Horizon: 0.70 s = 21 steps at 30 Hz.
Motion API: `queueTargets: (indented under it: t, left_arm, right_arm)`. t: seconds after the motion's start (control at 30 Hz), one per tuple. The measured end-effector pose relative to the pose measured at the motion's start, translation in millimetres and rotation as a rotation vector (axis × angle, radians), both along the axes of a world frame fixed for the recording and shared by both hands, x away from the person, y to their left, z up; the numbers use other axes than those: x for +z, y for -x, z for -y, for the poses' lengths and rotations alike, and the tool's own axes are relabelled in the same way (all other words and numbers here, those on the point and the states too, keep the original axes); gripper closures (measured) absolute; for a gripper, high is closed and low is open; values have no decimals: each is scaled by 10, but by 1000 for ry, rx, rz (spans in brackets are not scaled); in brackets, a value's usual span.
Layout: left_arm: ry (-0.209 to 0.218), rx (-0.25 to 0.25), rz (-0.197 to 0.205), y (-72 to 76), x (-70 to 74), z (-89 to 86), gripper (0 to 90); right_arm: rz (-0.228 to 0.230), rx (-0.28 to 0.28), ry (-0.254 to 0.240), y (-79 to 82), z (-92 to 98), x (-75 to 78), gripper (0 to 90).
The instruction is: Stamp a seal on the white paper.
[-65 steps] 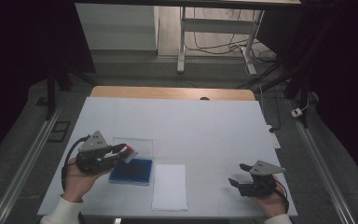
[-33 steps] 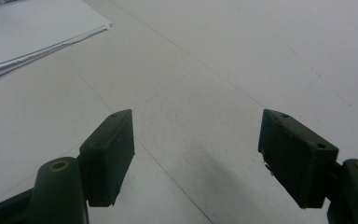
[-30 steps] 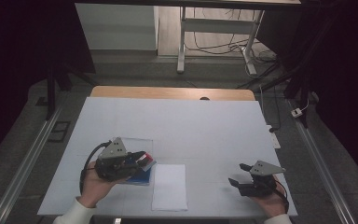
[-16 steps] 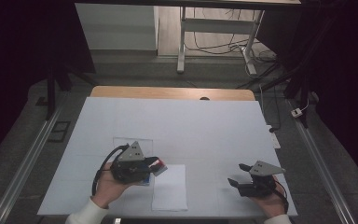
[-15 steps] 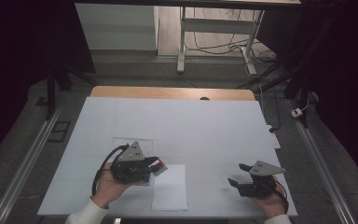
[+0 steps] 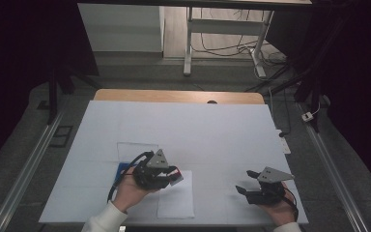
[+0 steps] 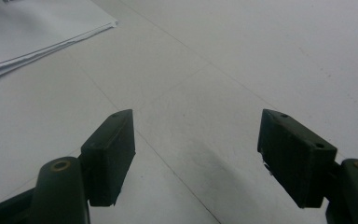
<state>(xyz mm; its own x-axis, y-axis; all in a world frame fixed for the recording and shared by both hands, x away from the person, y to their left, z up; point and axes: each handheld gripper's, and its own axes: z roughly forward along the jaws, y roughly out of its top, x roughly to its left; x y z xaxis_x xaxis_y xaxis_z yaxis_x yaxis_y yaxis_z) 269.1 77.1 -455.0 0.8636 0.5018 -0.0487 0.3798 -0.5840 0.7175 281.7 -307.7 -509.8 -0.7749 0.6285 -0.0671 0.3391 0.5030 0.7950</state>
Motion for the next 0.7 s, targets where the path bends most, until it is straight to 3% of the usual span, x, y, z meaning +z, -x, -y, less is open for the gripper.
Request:
queueTargets:
  t: [0.17, 0.7]
  left_arm:
    - [-28, -23, -7, 15, -39, 44, 704]
    - [-80, -30, -41, -5, -183, 97, 704]
  right_arm:
    - [2, 1, 4, 6, -1, 3, 273]
    - [-2, 2, 18, 4, 4, -16, 279]
